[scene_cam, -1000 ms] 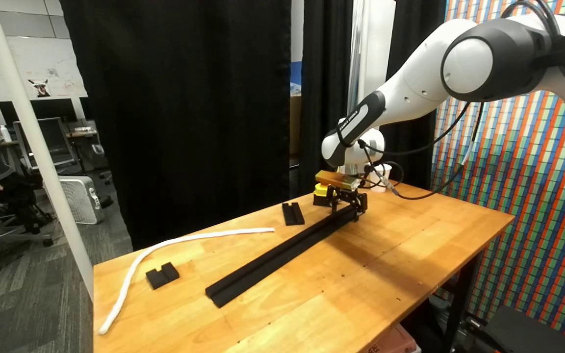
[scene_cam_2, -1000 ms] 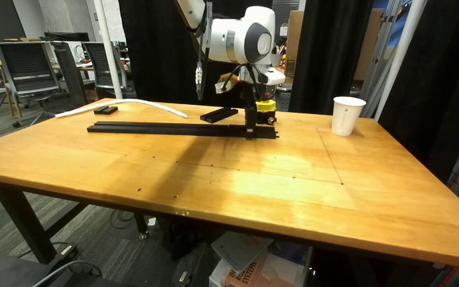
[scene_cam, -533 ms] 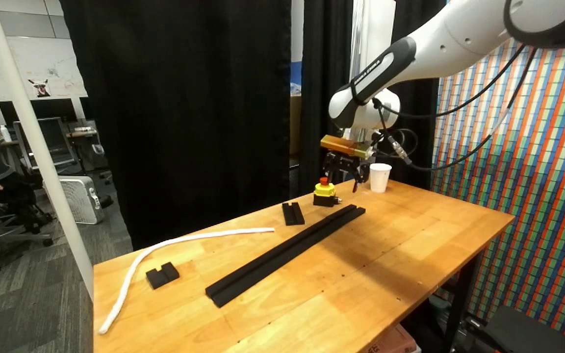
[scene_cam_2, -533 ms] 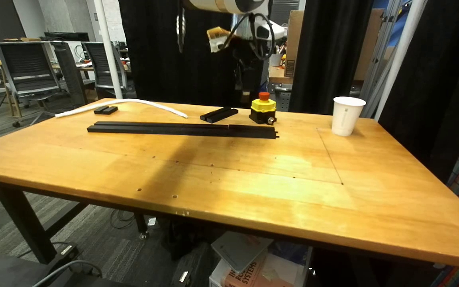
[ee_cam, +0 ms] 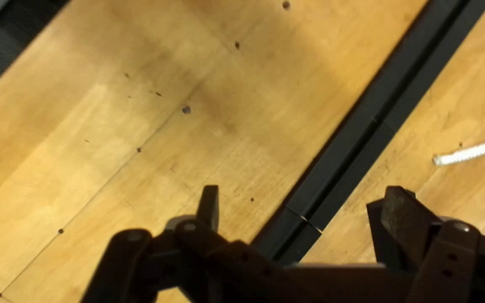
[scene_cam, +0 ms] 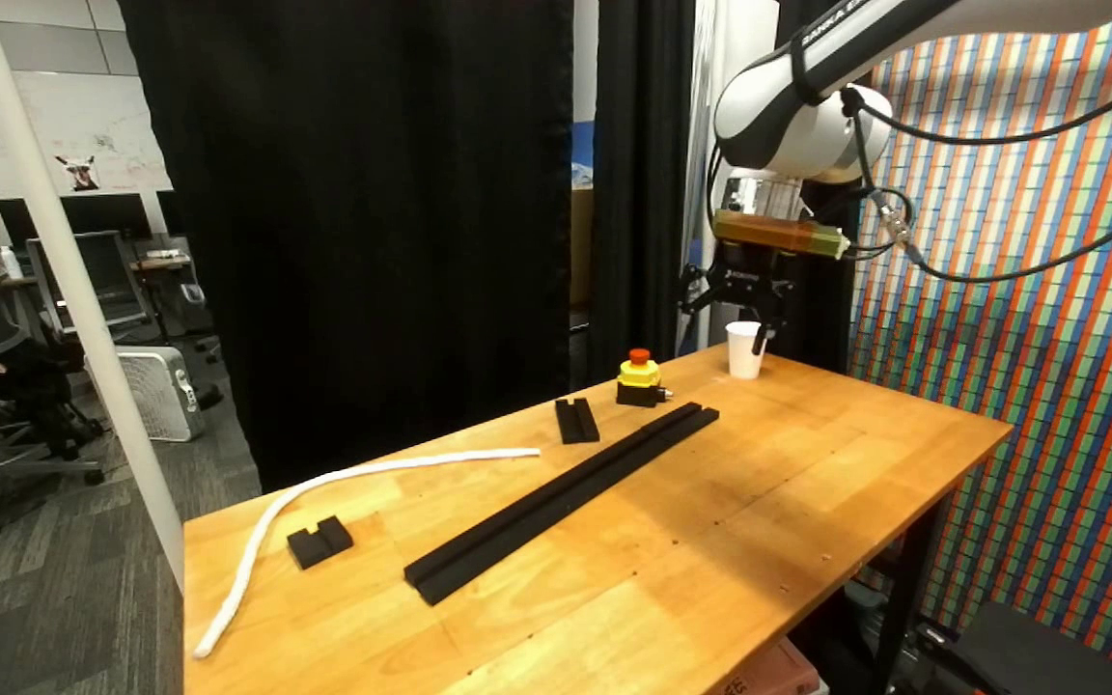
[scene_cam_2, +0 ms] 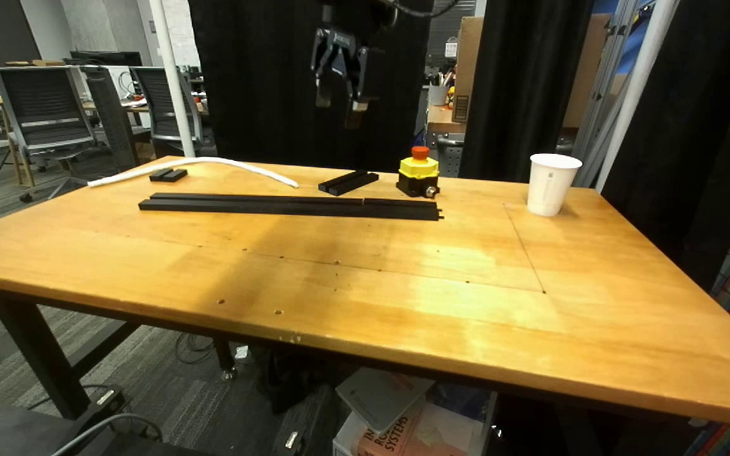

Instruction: Connect four black pieces together

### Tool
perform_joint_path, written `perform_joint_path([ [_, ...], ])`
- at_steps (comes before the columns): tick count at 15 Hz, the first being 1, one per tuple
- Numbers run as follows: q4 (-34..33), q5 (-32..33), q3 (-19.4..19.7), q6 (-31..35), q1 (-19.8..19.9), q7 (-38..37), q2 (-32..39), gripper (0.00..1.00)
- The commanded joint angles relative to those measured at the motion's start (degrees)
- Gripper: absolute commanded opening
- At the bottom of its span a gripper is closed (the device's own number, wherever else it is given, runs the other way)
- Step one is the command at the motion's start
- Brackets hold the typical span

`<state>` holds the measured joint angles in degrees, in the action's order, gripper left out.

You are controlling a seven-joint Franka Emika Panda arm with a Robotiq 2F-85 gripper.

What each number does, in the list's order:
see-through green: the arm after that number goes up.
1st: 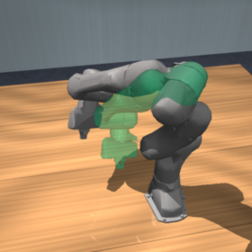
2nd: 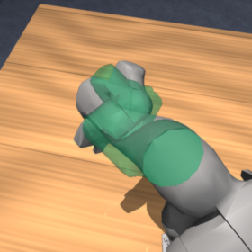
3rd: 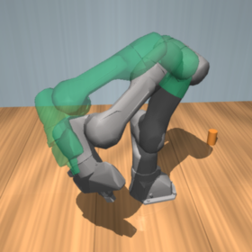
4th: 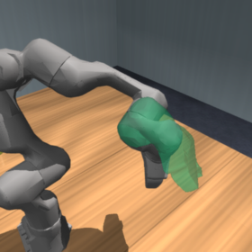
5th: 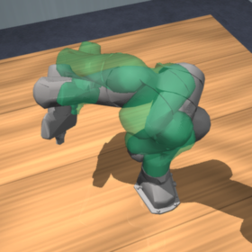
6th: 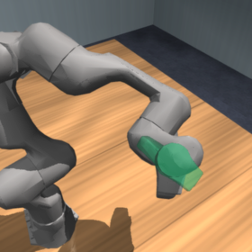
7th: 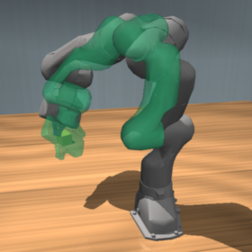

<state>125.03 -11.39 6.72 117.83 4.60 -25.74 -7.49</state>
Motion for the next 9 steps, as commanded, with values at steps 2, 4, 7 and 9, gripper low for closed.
perform_joint_path([
  [2,11.8,5.0,-1.7,-9.2,0.6,9.7,-17.4,1.00],
  [4,15.5,8.1,-2.9,-13.2,0.7,11.8,-23.9,1.00],
  [7,20.3,10.1,-4.7,-18.1,0.6,13.4,-33.7,1.00],
  [9,23.2,10.5,-5.4,-20.7,0.2,14.9,-40.1,1.00],
])
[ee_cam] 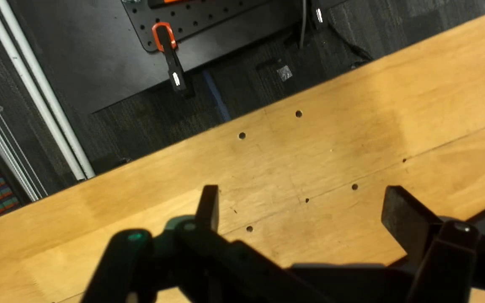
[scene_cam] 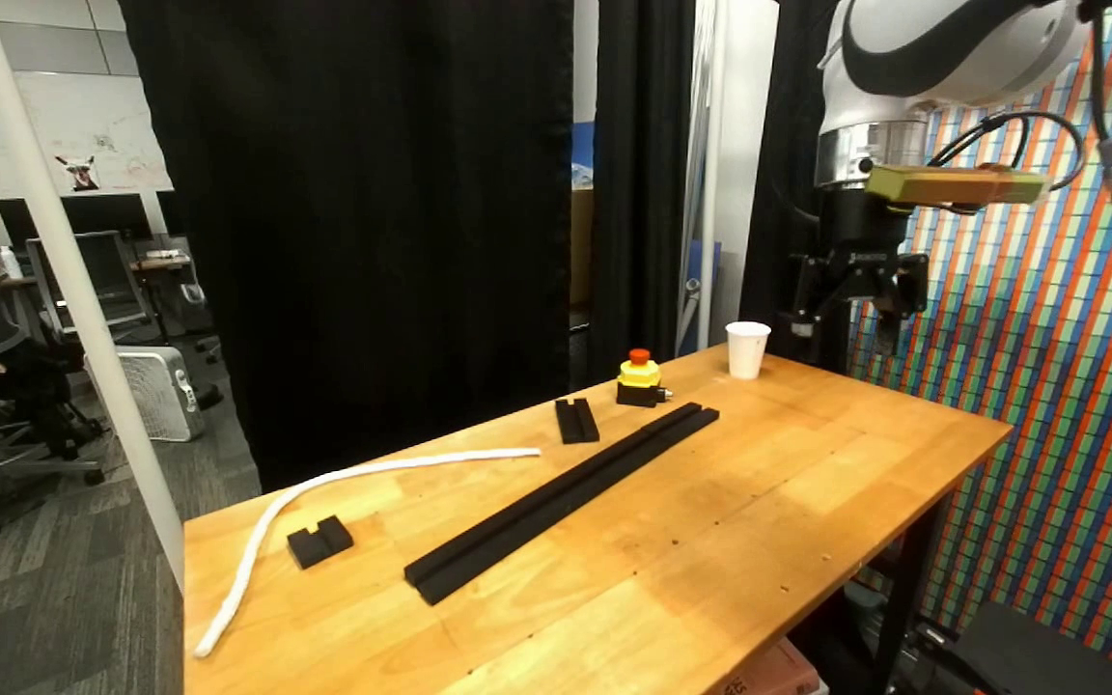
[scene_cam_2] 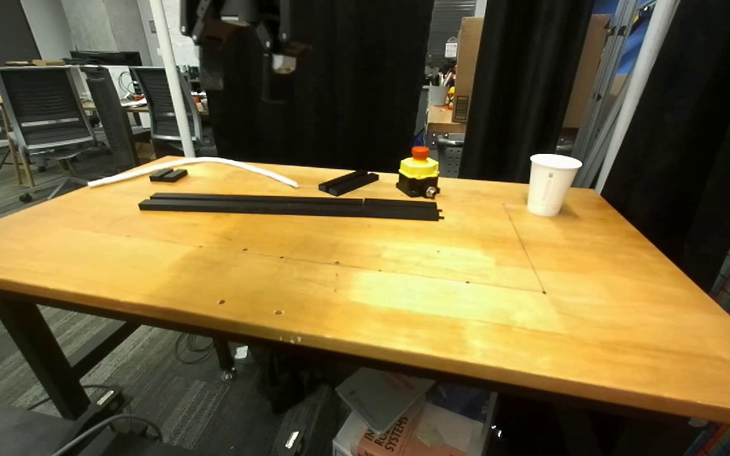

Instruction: Connect four black pieces together

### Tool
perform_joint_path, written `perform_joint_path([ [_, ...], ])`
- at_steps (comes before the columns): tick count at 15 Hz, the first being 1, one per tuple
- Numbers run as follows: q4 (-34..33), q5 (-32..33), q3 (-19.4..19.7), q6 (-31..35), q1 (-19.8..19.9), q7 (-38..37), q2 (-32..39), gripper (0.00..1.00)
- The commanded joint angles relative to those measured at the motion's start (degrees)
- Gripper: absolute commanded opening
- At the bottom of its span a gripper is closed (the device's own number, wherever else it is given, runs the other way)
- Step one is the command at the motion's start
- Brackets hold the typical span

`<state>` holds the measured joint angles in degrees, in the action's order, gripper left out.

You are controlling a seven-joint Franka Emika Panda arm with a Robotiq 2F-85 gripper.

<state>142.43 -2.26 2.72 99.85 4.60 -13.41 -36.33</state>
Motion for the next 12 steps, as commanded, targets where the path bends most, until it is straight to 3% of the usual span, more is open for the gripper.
perform_joint_path([
  [1,7.0,1.3,-1.5,-4.5,0.0,3.8,-14.5,1.00],
  [7,11.6,-0.7,-4.1,-16.5,-0.9,3.9,-32.9,1.00],
  [8,9.0,-0.1,-3.5,-14.6,0.0,4.2,-25.6,1.00],
  [12,10.0,-0.2,-3.7,-15.2,0.0,4.1,-27.6,1.00],
])
